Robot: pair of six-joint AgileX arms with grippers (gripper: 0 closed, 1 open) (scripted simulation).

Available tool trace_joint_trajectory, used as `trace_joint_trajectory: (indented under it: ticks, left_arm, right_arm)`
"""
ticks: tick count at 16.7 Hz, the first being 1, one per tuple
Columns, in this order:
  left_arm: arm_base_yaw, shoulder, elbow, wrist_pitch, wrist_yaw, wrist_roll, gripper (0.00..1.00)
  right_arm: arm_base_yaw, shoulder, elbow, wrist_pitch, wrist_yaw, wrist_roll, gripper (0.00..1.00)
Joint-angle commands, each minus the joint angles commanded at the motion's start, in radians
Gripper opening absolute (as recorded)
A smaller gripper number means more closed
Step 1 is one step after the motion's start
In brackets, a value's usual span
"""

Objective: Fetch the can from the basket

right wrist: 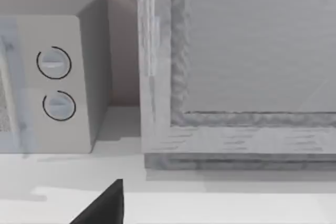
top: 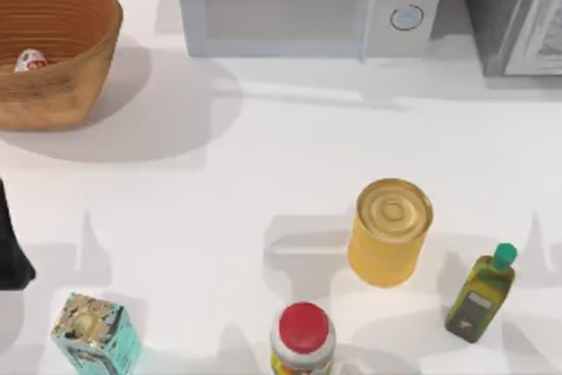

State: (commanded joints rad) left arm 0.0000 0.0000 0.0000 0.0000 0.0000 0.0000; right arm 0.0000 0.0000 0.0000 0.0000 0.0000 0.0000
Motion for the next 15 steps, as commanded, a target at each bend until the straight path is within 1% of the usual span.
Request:
trace_joint_trajectory:
  ticks: [4,7,11,15]
  left_arm:
    - [0.001,0.027,0.027,-0.016,0.001,0.001,1.00]
    - [0.004,0.141,0.139,-0.080,0.004,0.007,1.00]
    - [0.011,0.406,0.400,-0.228,0.011,0.019,1.00]
    - [0.022,0.767,0.752,-0.427,0.021,0.034,1.00]
  right_arm:
    - [0.000,0.000,0.000,0.000,0.000,0.000,1.00]
    - [0.000,0.000,0.000,0.000,0.000,0.000,1.00]
    - [0.000,0.000,0.000,0.000,0.000,0.000,1.00]
    - [0.000,0.000,0.000,0.000,0.000,0.000,1.00]
